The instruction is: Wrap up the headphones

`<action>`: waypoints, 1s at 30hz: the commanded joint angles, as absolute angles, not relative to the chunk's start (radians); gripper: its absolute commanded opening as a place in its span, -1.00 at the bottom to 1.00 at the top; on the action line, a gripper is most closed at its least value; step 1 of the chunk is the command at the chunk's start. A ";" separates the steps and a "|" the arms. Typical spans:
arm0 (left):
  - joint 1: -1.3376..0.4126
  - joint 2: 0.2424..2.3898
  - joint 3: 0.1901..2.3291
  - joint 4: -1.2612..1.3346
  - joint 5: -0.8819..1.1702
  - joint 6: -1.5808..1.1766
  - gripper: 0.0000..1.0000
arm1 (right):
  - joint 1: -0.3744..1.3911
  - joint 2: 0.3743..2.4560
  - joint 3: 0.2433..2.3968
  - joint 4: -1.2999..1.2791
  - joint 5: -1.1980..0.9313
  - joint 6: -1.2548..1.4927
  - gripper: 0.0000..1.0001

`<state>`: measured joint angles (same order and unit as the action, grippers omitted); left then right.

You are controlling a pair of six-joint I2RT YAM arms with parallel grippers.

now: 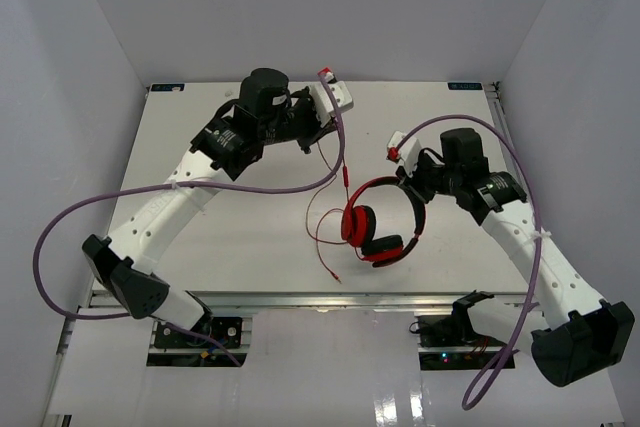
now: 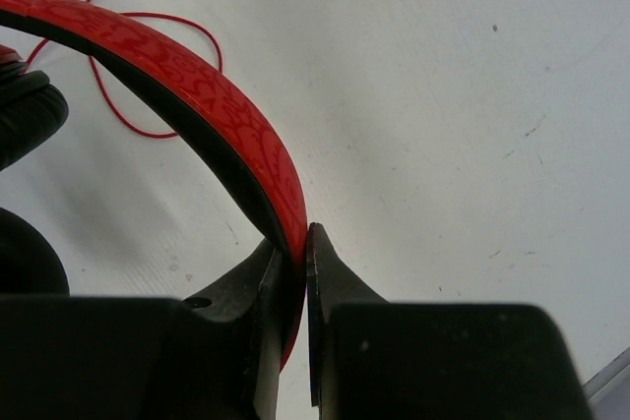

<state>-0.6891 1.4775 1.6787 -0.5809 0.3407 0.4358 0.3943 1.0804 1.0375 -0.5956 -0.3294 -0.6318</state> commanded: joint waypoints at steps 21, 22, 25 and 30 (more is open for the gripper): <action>-0.559 1.279 0.935 0.243 0.649 0.039 -0.87 | 0.339 1.019 1.221 -0.540 -0.935 -0.193 -0.85; -0.558 1.278 0.899 0.305 0.671 0.018 -0.82 | 0.330 1.017 1.224 -0.505 -0.941 -0.140 -0.85; -0.559 1.290 0.803 0.524 0.724 -0.160 -0.55 | 0.296 1.024 1.259 -0.440 -0.962 -0.011 -0.85; -0.564 1.345 0.687 0.925 0.759 -0.371 -0.12 | 0.237 1.047 1.318 -0.360 -0.943 0.173 -0.85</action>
